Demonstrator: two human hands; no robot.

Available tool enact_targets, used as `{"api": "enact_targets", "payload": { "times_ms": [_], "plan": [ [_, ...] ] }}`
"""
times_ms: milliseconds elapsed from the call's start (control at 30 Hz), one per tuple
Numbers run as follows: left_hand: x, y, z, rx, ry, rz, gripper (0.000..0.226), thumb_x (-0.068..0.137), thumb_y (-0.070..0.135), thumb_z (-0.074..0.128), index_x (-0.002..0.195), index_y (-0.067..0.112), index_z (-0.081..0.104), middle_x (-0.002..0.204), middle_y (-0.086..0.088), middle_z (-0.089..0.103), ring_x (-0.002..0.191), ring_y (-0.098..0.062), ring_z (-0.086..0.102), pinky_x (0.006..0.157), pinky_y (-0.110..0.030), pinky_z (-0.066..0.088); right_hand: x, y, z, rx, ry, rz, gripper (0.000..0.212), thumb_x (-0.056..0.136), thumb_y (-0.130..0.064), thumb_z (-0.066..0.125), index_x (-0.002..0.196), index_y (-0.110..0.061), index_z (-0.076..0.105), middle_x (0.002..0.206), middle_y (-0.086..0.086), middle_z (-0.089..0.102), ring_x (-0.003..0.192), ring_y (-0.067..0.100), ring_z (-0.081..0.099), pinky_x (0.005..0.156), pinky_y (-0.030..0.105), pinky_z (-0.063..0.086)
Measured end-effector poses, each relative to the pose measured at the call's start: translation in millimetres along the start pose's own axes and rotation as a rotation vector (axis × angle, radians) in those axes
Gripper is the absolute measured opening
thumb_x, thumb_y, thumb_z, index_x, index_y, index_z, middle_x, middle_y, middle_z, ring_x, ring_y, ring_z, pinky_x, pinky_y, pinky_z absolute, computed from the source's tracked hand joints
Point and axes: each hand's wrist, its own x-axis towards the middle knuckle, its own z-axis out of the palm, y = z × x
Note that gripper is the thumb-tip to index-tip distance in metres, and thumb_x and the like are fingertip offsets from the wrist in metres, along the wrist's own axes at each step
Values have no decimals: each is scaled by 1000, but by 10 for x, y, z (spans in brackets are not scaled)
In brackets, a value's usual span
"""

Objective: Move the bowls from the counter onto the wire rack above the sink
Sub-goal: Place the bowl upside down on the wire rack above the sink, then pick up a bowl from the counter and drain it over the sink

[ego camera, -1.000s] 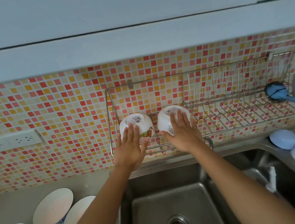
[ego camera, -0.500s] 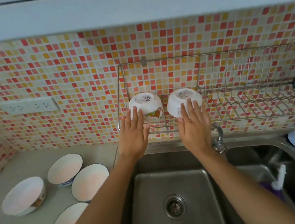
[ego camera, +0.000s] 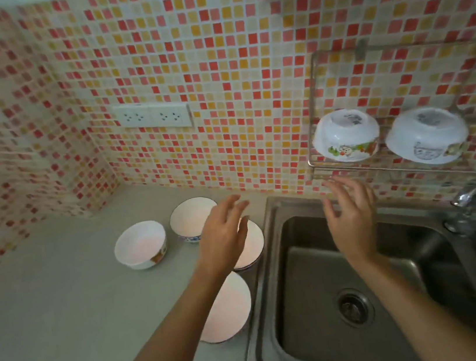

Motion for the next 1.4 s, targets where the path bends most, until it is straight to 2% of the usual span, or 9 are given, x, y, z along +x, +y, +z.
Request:
{"api": "enact_targets", "payload": {
  "times_ms": [267, 433, 600, 700, 800, 1000, 1133, 1267, 1400],
  "plan": [
    [-437, -1715, -565, 55, 15, -333, 35, 91, 18, 58, 125, 10, 55, 134, -14, 51, 119, -31, 49, 98, -44, 45, -370, -1792, 1215, 189, -414, 4, 41, 80, -19, 78, 120, -16, 67, 123, 9, 62, 111, 25, 58, 91, 32, 50],
    [-744, -2527, -517, -37, -57, -690, 52, 90, 22, 57, 135, 4, 39, 138, -19, 40, 123, -38, 39, 100, -47, 38, -659, -2578, 1914, 427, -798, 480, 43, 87, -31, 70, 126, -17, 59, 125, 5, 57, 113, 23, 56, 93, 33, 47],
    [-784, -2941, -270, -176, -175, -910, 65, 95, 29, 51, 145, 0, 22, 148, -22, 27, 131, -39, 34, 107, -46, 31, -818, -2986, 2563, 427, -1073, 937, 76, 78, -63, 61, 134, -13, 50, 128, 6, 60, 115, 31, 59, 92, 38, 49],
    [-770, -3114, -200, -266, -199, -969, 67, 95, 29, 49, 146, 0, 16, 150, -22, 23, 135, -38, 32, 110, -44, 27, -911, -3053, 2873, 462, -1168, 1182, 69, 75, -57, 61, 131, -18, 47, 112, 12, 66, 89, 33, 69, 65, 46, 61],
    [-774, -3258, -161, -320, -217, -1020, 66, 96, 26, 49, 146, -2, 17, 150, -23, 25, 135, -37, 33, 109, -41, 28, -962, -3062, 3030, 460, -1206, 1242, 51, 80, -22, 51, 130, -15, 47, 93, 18, 70, 65, 30, 71, 57, 47, 61],
    [-739, -3348, -223, -407, -158, -1071, 37, 100, 22, 37, 124, -3, 51, 125, -25, 56, 116, -38, 53, 96, -40, 41, -810, -3075, 2816, 566, -1247, 1252, 41, 79, -12, 44, 119, -13, 52, 65, 13, 64, 53, 26, 62, 64, 40, 59],
    [-580, -3124, -305, -475, -144, -1012, 39, 102, 25, 32, 124, 1, 53, 125, -22, 57, 114, -36, 53, 97, -41, 43, -567, -2982, 2482, 607, -1209, 1149, 33, 86, -13, 45, 118, -21, 45, 74, 14, 69, 59, 25, 67, 58, 33, 58],
    [-396, -2757, -306, -507, -115, -912, 39, 102, 25, 31, 124, 2, 53, 123, -20, 59, 110, -34, 55, 91, -37, 42, -404, -2710, 2133, 573, -1141, 1110, 33, 89, -27, 50, 121, -21, 48, 85, 9, 73, 71, 24, 70, 70, 38, 58],
    [-242, -2306, -223, -570, -125, -811, 37, 102, 27, 31, 123, 7, 53, 119, -16, 60, 98, -26, 54, 85, -33, 45, -298, -2320, 1710, 706, -1014, 1260, 39, 93, -35, 55, 130, -23, 49, 115, 5, 62, 96, 21, 65, 75, 39, 60]
  ]
}}
